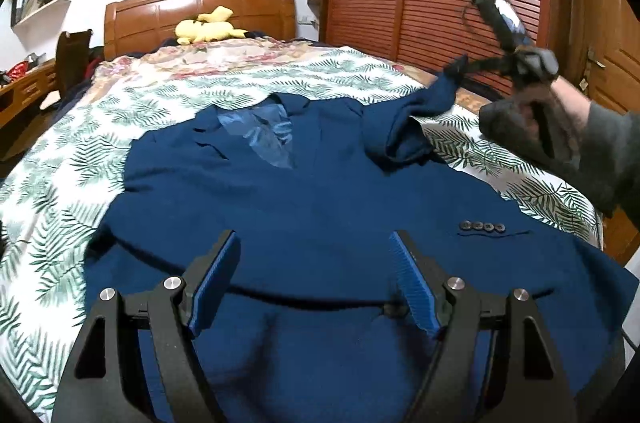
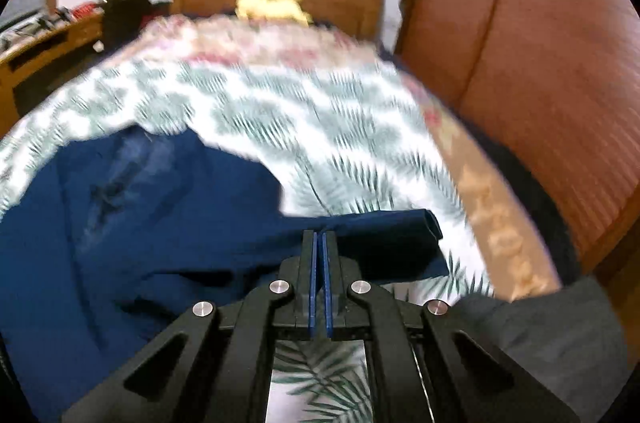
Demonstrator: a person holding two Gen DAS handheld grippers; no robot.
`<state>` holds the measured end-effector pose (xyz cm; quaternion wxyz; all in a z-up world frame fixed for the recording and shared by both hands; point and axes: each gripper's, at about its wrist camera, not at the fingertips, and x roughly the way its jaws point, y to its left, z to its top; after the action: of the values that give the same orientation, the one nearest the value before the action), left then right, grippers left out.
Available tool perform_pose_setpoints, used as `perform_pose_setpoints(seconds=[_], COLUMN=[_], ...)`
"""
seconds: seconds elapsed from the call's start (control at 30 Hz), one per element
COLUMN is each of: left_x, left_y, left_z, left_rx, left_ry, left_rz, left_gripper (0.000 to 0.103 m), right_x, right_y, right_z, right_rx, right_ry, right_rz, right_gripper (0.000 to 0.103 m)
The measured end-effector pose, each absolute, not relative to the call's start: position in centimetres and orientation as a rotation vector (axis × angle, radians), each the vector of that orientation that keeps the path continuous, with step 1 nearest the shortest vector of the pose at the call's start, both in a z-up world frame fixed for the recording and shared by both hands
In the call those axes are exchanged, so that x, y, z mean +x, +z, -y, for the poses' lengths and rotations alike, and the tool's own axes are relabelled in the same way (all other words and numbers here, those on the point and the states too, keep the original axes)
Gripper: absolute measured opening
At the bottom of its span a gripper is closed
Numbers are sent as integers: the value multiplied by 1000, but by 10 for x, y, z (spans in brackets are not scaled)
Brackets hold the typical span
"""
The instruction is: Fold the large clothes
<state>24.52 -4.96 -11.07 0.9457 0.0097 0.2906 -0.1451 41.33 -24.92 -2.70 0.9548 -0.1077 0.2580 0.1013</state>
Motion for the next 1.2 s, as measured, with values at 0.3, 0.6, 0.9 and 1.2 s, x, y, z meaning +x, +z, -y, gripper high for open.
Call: perform_pose_setpoints(seconds=[0.3,0.6,0.9,1.2], left_x=[213,194,184,186], left_y=[-94,-83,-80,-86], left_z=[13,-20,-44,-50], left_rx=[-8,-18,-34,-28], left_ry=[-239,-169,-120,-97], left_rz=[-551,-520,-511,-523], left_gripper=[77,77,77,77], right_x=[349,271,232,230], right_y=[29,41,3,-22], right_z=[187,145,144,149], right_rx=[-247,-323,-350,-362], right_ry=[382,619,767,761], right_rz=[-370,-313,-434,-545], right_gripper=[2,2,2,2])
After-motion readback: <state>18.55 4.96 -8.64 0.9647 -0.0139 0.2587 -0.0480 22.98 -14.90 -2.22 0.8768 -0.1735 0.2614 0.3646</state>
